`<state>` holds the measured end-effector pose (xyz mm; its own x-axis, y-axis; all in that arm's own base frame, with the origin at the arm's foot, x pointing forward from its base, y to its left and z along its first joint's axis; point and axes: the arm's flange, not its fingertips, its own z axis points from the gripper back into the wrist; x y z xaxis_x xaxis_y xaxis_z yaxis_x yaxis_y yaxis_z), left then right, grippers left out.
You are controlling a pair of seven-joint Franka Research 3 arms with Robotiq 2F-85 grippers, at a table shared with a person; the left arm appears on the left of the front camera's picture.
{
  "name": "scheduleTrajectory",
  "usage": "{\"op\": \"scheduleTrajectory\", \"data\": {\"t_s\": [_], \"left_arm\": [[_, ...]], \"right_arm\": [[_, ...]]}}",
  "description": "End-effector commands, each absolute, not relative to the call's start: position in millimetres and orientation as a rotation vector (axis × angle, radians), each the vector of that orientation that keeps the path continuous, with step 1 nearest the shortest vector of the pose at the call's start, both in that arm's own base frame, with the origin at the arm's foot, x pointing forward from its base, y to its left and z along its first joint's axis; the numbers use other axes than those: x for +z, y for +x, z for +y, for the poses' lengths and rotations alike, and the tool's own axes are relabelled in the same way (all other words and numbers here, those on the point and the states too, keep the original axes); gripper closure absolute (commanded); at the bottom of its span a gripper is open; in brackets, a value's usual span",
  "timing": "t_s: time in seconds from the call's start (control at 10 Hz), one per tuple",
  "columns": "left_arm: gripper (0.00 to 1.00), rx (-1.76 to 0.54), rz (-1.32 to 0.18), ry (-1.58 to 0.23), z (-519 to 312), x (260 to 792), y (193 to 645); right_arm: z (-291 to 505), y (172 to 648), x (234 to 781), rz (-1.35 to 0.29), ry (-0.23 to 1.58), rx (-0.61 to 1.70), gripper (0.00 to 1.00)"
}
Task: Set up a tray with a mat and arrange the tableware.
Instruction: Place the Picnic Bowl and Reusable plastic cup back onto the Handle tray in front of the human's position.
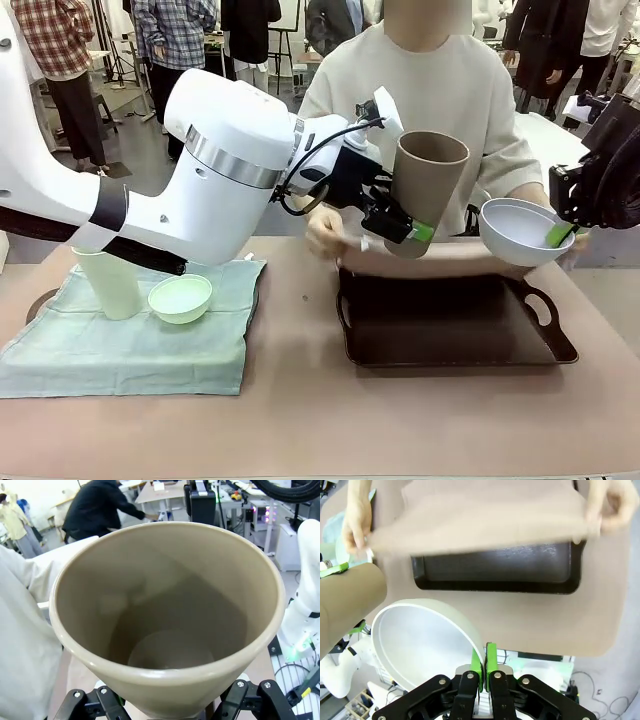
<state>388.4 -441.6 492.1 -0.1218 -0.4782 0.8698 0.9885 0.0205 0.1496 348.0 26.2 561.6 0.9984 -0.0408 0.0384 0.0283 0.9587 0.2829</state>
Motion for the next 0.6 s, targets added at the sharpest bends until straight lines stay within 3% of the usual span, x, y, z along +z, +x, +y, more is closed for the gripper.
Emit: {"op": "scheduleTrajectory", "data": {"t_s": [0.0,0.5], "left_arm": [[1.0,-1.472,-0.961,-0.735,-442.7,495.4,390.7],[1.0,-1.472,-0.961,-0.735,-442.7,495.4,390.7]], "right_arm": [[26.1,346.1,561.6,-0.046,0.286,-0.035,1.0],[26.1,346.1,561.6,-0.046,0.286,-0.035,1.0]]}}
